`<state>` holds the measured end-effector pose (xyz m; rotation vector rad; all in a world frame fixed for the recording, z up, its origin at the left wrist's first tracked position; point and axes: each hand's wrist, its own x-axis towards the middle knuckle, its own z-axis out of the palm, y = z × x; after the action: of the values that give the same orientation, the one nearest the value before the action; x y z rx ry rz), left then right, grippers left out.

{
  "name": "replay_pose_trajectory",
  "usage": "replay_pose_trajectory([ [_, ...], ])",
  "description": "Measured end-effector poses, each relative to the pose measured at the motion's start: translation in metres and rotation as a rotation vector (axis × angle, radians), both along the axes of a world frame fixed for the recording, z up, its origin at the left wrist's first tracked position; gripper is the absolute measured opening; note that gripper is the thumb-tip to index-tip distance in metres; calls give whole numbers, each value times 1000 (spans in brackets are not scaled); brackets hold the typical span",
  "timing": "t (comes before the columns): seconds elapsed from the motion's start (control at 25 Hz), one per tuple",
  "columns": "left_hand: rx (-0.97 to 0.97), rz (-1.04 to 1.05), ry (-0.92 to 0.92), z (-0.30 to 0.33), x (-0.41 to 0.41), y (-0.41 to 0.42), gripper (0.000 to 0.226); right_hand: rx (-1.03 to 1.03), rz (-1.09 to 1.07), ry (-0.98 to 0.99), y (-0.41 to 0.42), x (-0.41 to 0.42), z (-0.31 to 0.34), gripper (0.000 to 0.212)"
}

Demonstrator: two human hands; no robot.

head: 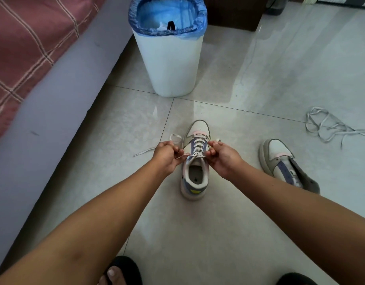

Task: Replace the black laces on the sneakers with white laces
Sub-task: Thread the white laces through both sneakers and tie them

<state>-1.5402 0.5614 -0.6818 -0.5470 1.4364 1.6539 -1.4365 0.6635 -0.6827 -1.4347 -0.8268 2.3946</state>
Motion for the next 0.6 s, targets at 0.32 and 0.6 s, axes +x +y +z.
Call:
replay_pose_trajectory([
  [0.32,-136,-356,486,19,-4,11,18,982,953,-318,-4,-20,14,22],
  [0.6,-207,-1075,874,25,-14,-16,20,774,864,-267,1,-20,28,33],
])
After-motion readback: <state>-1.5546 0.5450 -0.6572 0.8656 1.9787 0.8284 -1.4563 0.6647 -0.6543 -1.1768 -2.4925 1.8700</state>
